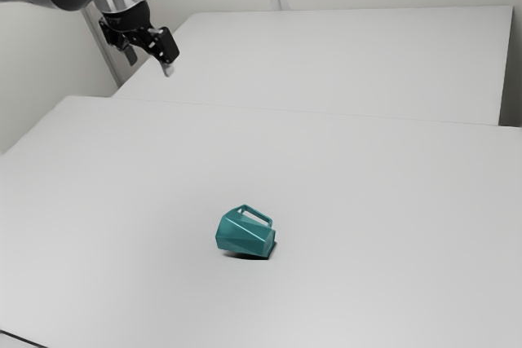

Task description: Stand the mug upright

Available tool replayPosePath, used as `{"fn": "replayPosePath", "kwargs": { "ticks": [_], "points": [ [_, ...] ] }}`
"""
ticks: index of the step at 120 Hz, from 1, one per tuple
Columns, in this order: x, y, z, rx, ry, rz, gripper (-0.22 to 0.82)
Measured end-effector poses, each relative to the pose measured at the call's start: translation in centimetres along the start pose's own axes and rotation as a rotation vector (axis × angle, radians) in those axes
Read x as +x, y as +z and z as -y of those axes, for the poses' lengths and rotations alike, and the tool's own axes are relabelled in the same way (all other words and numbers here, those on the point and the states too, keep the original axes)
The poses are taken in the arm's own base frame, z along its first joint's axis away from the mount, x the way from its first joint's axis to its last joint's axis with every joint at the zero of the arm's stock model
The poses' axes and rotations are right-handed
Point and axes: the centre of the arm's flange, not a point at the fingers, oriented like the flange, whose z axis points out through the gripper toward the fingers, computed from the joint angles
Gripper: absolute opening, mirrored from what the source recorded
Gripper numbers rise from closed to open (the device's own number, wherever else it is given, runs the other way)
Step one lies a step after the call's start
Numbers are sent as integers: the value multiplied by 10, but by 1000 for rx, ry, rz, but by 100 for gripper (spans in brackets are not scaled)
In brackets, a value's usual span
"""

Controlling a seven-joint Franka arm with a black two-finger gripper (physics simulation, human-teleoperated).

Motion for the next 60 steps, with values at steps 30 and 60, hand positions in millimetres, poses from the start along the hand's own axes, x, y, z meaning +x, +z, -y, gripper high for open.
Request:
{"fn": "replayPosePath", "kwargs": {
  "ticks": [30, 60],
  "points": [
    [3, 25, 0, -1, 9, -5, 60],
    [3, 81, 3, -196, -76, 49, 60]
  ]
}}
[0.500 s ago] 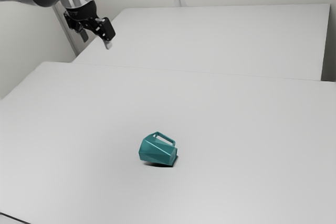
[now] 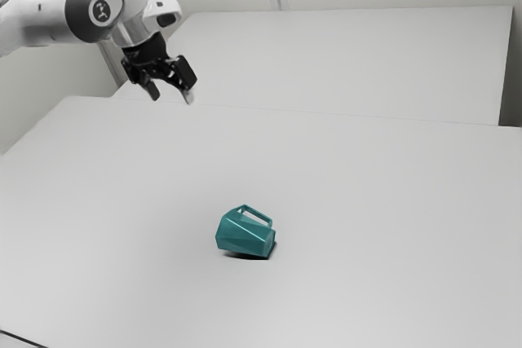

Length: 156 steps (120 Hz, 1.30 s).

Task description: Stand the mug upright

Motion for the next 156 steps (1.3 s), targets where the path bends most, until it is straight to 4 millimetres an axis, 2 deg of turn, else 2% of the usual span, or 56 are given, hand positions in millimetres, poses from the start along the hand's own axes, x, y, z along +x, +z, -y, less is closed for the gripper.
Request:
{"fn": "replayPosePath", "kwargs": {
  "ticks": [28, 54, 69, 84, 103, 118, 145, 156],
  "points": [
    [-20, 82, 23, -219, -176, 142, 60],
    [-26, 155, 26, -347, -284, 274, 60],
    [-36, 192, 11, -422, -326, 351, 60],
    [-43, 217, -3, -466, -348, 405, 60],
    [-51, 245, -4, -505, -394, 459, 60],
    [-49, 266, -5, -534, -424, 488, 60],
    [-44, 281, -10, -598, -465, 485, 60],
    [-41, 286, -18, -624, -473, 482, 60]
  ]
}}
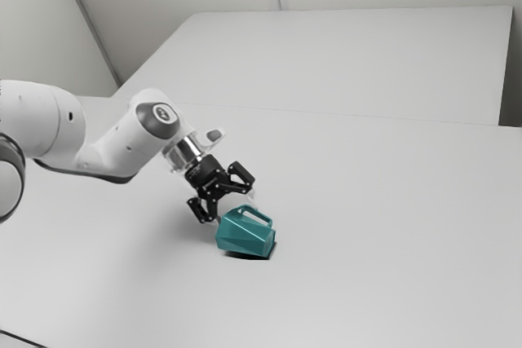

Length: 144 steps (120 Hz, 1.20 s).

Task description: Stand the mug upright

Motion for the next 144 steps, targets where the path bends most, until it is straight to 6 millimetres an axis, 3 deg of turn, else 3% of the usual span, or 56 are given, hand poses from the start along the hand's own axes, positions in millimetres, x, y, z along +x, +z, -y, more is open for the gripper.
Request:
{"fn": "replayPosePath", "kwargs": {
  "ticks": [12, 25, 41, 62, 103, 123, 144],
  "points": [
    [3, 7, -2, -25, -8, 2, 59],
    [8, 13, 2, -35, -21, 4, 42],
    [11, 10, 0, -36, -17, -6, 12],
    [13, -4, -15, -38, 13, -38, -7],
    [12, -11, -24, -33, 24, -56, -17],
    [-18, -42, -55, 73, 127, -131, -18],
    [-44, -70, -73, 264, 231, -230, -18]
  ]
}}
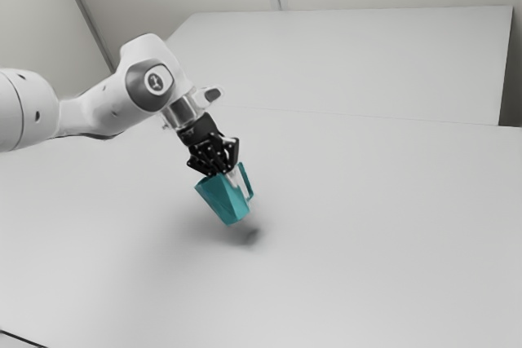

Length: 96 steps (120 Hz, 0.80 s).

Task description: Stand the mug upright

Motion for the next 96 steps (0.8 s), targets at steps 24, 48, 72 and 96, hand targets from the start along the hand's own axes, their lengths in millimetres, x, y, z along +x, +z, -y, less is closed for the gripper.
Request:
{"fn": "replayPosePath", "kwargs": {
  "ticks": [24, 48, 72, 96],
  "points": [
    [-9, -18, -16, 260, 140, -98, -18],
    [-27, -17, -21, 413, 228, -165, -18],
    [-32, -12, 6, 463, 224, -225, -18],
    [-22, 2, 15, 470, 231, -260, -18]
  ]
}}
